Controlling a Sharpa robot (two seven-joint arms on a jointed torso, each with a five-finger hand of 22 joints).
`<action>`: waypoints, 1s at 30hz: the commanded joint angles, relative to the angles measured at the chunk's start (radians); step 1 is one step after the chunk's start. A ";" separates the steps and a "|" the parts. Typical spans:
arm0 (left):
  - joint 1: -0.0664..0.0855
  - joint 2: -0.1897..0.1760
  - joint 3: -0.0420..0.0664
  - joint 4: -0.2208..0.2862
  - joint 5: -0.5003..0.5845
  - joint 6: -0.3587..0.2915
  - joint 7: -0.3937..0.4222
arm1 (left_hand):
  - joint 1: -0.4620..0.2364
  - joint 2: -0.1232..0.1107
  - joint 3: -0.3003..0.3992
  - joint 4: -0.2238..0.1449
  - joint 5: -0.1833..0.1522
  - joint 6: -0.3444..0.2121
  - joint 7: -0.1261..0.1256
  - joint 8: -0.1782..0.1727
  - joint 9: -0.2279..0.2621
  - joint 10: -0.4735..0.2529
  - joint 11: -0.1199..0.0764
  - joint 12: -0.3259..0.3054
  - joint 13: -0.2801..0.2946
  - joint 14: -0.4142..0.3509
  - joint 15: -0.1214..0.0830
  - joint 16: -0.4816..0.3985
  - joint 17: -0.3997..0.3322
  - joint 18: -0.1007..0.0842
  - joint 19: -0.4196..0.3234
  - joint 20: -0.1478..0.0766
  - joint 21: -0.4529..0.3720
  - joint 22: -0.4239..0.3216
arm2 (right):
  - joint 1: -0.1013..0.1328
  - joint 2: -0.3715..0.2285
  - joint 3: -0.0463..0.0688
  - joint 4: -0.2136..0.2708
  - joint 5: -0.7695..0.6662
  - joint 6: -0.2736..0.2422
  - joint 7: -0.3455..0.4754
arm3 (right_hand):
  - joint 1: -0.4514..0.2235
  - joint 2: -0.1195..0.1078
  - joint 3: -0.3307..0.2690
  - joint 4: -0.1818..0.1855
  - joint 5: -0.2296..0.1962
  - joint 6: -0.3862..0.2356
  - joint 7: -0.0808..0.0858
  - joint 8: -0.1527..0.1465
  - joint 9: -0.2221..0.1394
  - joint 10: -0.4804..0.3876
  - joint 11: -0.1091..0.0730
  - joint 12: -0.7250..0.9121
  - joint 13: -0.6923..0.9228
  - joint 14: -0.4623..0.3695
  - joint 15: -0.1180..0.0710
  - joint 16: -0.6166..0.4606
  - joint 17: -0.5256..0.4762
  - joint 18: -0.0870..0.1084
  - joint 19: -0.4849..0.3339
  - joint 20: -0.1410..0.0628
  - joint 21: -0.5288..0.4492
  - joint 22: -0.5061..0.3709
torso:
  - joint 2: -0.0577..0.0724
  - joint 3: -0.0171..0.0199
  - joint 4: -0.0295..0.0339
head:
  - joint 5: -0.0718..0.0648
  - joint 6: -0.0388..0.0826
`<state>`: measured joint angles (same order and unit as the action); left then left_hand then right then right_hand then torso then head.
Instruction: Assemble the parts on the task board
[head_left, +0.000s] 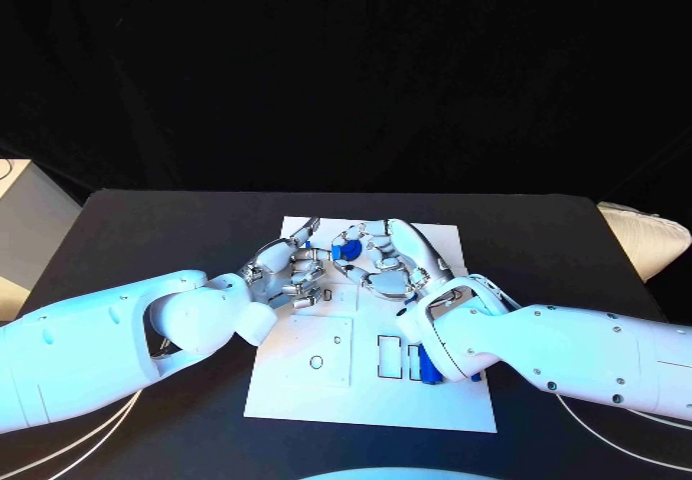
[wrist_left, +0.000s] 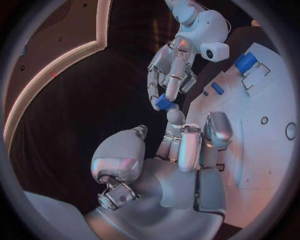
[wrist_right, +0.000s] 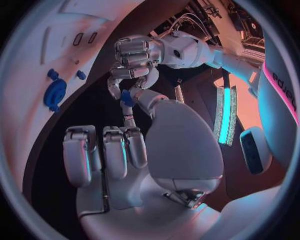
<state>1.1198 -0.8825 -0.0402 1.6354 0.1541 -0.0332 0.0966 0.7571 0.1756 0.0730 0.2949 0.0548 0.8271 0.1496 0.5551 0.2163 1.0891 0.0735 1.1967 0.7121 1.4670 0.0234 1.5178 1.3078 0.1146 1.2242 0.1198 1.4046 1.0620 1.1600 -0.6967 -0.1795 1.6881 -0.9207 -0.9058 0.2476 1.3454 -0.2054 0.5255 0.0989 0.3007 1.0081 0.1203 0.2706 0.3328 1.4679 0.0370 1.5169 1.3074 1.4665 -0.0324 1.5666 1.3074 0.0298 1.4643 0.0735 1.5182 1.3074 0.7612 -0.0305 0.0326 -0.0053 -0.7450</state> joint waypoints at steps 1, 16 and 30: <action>0.001 0.000 0.002 0.004 -0.004 0.018 0.010 | 0.009 0.007 -0.008 -0.001 0.004 0.010 0.000 0.004 0.005 0.010 0.001 0.005 0.001 0.018 -0.010 0.005 0.050 -0.013 0.010 0.000 0.006 0.001 | -0.002 -0.003 -0.001 -0.006 -0.007 0.012 -0.007 | 0.002 0.005 0.002 -0.003 0.005 0.007 0.000 0.004 0.001 0.061 0.001 0.001 0.219 0.102 0.001 0.001 0.253 -0.017 0.083 -0.002 0.003 0.227 | 0.000 -0.0005 0.0007 | -0.001 -0.001; 0.001 -0.003 0.002 0.001 -0.006 0.015 0.011 | 0.024 0.007 -0.013 -0.001 0.004 0.010 -0.001 0.004 0.010 0.012 -0.001 0.003 0.002 0.019 -0.011 0.005 0.052 -0.013 0.012 -0.002 0.008 0.005 | -0.002 -0.006 -0.001 -0.012 -0.012 0.012 -0.014 | 0.002 0.006 0.005 -0.008 0.005 0.006 0.001 0.005 0.001 0.062 0.002 0.002 0.220 0.102 0.002 0.001 0.255 -0.018 0.084 -0.001 0.004 0.228 | 0.000 -0.0003 0.0000 | -0.001 -0.002; 0.001 -0.006 0.002 -0.003 -0.008 -0.010 0.014 | 0.053 0.007 -0.025 -0.001 0.004 -0.006 0.002 -0.006 0.018 -0.025 0.002 -0.031 -0.055 0.017 -0.011 0.003 0.047 -0.014 0.012 -0.003 0.008 0.004 | -0.002 -0.007 -0.001 -0.004 -0.010 0.000 -0.003 | 0.001 0.007 0.006 -0.009 0.005 0.007 0.001 0.006 0.002 0.063 0.002 0.003 0.221 0.102 0.002 0.001 0.255 -0.018 0.084 -0.001 0.005 0.229 | 0.001 0.0004 0.0000 | -0.003 -0.002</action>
<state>1.1197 -0.8893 -0.0398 1.6302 0.1520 -0.0408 0.0958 0.8028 0.1815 0.0524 0.2938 0.0548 0.8260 0.1506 0.5541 0.2362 1.0677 0.0755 1.1669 0.6599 1.4670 0.0160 1.5174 1.3076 0.1146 1.2276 0.1164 1.4085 1.0655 1.1597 -0.7029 -0.1800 1.6824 -0.9266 -0.9068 0.2437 1.3451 -0.2057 0.5286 0.0934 0.3016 1.0093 0.1212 0.2738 0.3331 1.4679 0.0370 1.5169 1.3081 1.4665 -0.0324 1.5666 1.3073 0.0298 1.4644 0.0735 1.5182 1.3081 0.7612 -0.0305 0.0329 -0.0081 -0.7468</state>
